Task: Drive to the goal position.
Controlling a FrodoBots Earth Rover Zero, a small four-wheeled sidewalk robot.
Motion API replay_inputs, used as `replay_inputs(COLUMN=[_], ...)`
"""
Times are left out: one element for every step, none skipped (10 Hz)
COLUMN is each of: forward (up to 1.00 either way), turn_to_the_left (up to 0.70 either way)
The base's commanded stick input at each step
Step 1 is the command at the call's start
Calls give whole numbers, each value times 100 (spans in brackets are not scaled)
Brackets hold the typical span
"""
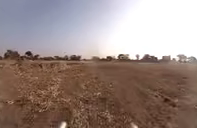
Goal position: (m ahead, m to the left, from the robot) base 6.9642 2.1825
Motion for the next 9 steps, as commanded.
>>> replay_inputs(forward=[70,70,70,70,70,70,70,70,70], turn_to_the_left=[-33,-35,-9,0,0,0,0,0,0])
